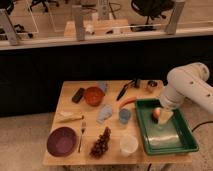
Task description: Place fork in red bowl
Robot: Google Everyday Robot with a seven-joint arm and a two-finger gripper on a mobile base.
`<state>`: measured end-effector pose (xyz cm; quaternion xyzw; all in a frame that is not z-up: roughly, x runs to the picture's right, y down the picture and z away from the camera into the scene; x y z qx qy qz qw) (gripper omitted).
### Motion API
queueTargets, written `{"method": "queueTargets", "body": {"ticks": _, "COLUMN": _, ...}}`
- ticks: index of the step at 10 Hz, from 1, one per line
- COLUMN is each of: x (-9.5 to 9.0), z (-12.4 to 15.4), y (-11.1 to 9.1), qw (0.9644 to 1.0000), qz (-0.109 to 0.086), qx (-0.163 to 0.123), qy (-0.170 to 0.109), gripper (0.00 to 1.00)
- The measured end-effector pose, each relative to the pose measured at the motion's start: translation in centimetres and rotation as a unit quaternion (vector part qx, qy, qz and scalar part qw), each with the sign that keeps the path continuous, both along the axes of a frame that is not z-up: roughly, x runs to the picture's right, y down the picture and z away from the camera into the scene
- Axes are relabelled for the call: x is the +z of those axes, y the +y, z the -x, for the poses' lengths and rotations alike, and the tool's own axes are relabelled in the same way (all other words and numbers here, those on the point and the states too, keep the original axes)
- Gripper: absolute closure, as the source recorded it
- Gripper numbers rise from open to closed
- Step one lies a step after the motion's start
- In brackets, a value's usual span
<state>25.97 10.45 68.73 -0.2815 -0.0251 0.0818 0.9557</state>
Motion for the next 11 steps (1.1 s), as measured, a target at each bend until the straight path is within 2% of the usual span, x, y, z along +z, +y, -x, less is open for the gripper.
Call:
{"method": "queueTargets", "body": {"ticks": 2, "x": 0.8, "z": 3.5, "y": -0.7, "qw": 0.998, "qz": -0.003, "qx": 0.053, "qy": -0.034, "gripper": 0.2}}
{"method": "queueTargets", "body": {"ticks": 4, "x": 1.7, "z": 6.1, "y": -1.0, "qw": 0.9945, "qz": -0.006, "qx": 0.078, "qy": -0.069, "gripper": 0.2}}
{"method": "queueTargets", "body": {"ticks": 7, "x": 2.9, "z": 11.6, "y": -1.0, "qw": 0.987, "qz": 0.003, "qx": 0.081, "qy": -0.139, "gripper": 0.2}}
{"method": "queueTargets", "body": {"ticks": 8, "x": 3.5, "z": 13.4, "y": -0.7, "qw": 0.9826, "qz": 0.013, "qx": 0.083, "qy": -0.165, "gripper": 0.2}}
{"method": "queueTargets", "body": {"ticks": 9, "x": 4.3, "z": 14.7, "y": -0.2, "qw": 0.9778, "qz": 0.033, "qx": 0.088, "qy": -0.188, "gripper": 0.2}}
{"method": "queueTargets", "body": {"ticks": 10, "x": 4.5, "z": 15.2, "y": 0.0, "qw": 0.9762, "qz": 0.04, "qx": 0.088, "qy": -0.194, "gripper": 0.2}}
{"method": "queueTargets", "body": {"ticks": 11, "x": 4.5, "z": 15.1, "y": 0.0, "qw": 0.9763, "qz": 0.04, "qx": 0.088, "qy": -0.193, "gripper": 0.2}}
